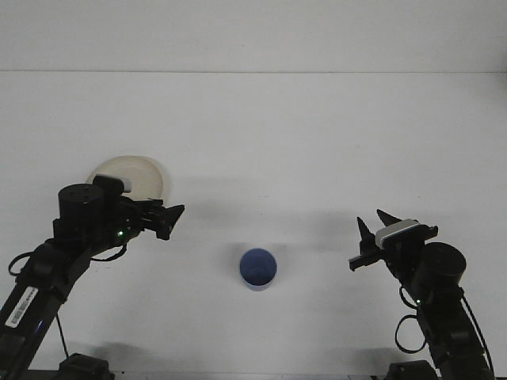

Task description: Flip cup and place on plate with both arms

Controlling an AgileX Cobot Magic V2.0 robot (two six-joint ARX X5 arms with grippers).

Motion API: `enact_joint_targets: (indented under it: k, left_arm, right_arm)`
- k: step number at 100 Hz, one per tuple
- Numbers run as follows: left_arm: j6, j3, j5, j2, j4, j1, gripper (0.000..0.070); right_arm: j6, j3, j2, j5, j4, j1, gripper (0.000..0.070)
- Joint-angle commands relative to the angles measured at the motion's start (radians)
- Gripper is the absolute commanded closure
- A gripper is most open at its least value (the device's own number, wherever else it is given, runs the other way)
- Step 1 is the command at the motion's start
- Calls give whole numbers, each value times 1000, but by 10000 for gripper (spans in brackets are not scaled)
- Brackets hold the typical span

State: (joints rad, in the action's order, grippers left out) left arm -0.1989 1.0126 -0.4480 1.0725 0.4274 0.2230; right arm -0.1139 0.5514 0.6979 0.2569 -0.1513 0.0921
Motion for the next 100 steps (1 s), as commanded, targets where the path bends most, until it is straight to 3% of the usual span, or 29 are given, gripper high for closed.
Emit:
enact_joint_targets:
  k: [1,42,72,100]
  left_arm:
    - [43,48,-10,37,27,31,230]
    - [173,288,16,280,311,254,231]
    - [189,322,41,430,312,396,232]
    - [196,322,116,532,294,477,232]
  right_arm:
    - [13,4,4,-3,16,1,394]
    - [17,4,3,-2,25,1,394]
    - [20,4,3,2,32,1,394]
    - [21,4,4,2,32,1,394]
